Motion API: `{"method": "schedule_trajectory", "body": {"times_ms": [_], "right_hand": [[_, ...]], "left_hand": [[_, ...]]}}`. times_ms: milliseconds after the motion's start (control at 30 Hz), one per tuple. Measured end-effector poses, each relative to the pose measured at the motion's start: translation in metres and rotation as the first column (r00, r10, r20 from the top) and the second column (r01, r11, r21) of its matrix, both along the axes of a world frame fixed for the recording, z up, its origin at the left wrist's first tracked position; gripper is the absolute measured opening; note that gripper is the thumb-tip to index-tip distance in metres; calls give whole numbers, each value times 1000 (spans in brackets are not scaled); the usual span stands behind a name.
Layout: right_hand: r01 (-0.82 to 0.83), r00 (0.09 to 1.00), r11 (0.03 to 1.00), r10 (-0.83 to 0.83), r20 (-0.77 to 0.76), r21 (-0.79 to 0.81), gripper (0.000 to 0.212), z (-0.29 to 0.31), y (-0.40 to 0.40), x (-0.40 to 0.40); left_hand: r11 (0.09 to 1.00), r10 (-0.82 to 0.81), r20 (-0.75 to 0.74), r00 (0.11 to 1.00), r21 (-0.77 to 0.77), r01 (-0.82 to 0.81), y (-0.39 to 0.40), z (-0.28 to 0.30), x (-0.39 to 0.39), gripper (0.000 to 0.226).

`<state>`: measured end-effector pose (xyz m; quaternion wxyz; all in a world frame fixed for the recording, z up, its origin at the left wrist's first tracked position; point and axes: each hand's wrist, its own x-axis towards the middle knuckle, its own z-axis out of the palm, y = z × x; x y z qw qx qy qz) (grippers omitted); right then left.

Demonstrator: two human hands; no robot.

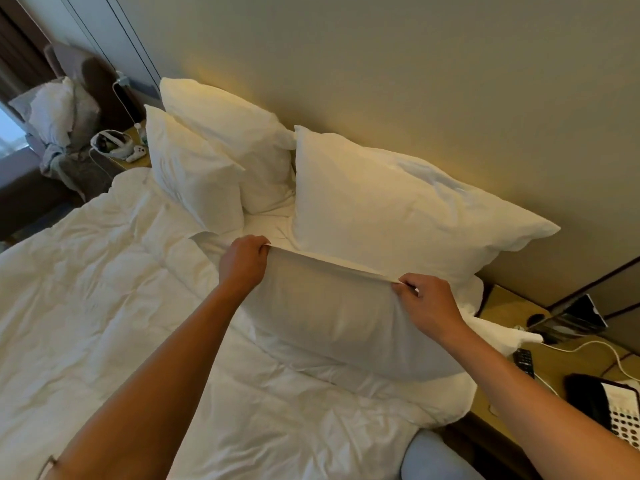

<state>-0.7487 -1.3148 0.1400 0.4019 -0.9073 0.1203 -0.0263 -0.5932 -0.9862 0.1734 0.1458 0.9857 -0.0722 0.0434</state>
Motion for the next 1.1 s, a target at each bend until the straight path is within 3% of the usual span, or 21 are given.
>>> {"method": "schedule_trajectory", "body": {"times_ms": [300, 400, 467, 567, 700, 967, 1033, 1100], "right_hand": [[142, 986, 985, -150, 73, 100, 34, 23, -9, 57], [197, 977, 979, -200, 73, 50, 23, 0, -11, 76], [189, 982, 980, -188, 13, -69, 7, -20, -10, 82], [45, 984, 967, -86, -157, -250, 42, -56, -6, 93], [-114, 979, 953, 58, -197, -282, 60, -88, 2, 115], [-261, 913, 903, 117, -390, -341, 108, -139, 22, 182], [-324, 914, 853, 170, -369, -409, 103, -143, 39, 182], [-340, 923, 837, 209, -323, -428, 86, -147, 51, 173]], "left_hand": [[992, -10, 141, 990, -123, 27, -51, 24, 95, 27], [997, -19, -45, 999, -75, 16, -60, -9, 110, 27], [998, -55, -310, 949, -26, 49, -65, -39, 99, 56], [998, -57, -575, 816, -15, 59, -74, -91, 74, 86], [997, -78, -706, 704, -73, 37, -80, -139, 45, 87], [975, -69, -677, 733, -200, -93, -86, -168, 23, 84], [959, -11, -665, 747, -218, -180, -73, -170, 3, 82], [937, 14, -656, 754, -254, -238, -65, -169, -20, 81]]}}
